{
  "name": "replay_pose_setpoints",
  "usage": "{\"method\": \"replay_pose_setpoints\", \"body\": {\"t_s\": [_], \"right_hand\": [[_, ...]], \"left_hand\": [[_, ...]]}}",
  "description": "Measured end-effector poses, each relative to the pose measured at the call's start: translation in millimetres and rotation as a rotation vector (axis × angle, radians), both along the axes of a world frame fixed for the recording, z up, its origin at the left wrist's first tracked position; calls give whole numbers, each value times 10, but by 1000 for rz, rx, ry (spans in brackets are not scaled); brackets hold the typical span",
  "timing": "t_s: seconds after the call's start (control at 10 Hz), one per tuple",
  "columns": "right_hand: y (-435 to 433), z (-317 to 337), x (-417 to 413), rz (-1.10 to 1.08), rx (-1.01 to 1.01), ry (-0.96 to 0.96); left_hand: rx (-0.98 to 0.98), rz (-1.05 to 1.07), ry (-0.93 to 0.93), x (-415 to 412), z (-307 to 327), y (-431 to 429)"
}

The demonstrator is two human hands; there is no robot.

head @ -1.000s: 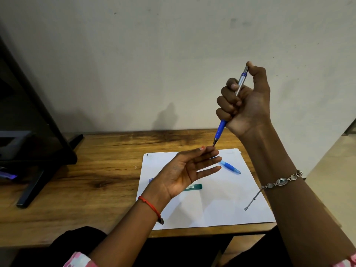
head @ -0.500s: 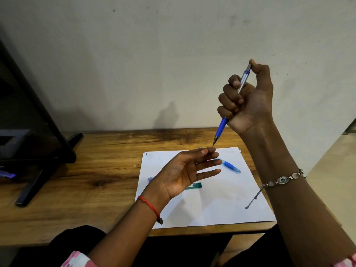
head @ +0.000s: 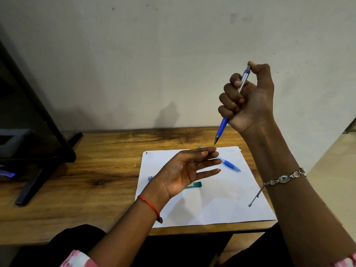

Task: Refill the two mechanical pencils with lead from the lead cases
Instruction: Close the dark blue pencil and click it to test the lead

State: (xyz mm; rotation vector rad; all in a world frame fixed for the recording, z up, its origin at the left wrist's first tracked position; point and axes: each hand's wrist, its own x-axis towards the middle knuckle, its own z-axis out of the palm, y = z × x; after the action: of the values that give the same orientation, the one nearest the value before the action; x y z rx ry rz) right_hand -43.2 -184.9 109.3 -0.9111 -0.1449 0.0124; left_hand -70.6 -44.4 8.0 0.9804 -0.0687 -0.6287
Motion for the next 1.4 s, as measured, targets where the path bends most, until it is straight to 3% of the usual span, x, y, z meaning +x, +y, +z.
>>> {"method": "replay_pose_setpoints", "body": {"t_s": [1.4], "right_hand": [[-38,-51,53,-24,80,-21]], "left_hand": [[-3,-1,-13,4,-14,1]]}}
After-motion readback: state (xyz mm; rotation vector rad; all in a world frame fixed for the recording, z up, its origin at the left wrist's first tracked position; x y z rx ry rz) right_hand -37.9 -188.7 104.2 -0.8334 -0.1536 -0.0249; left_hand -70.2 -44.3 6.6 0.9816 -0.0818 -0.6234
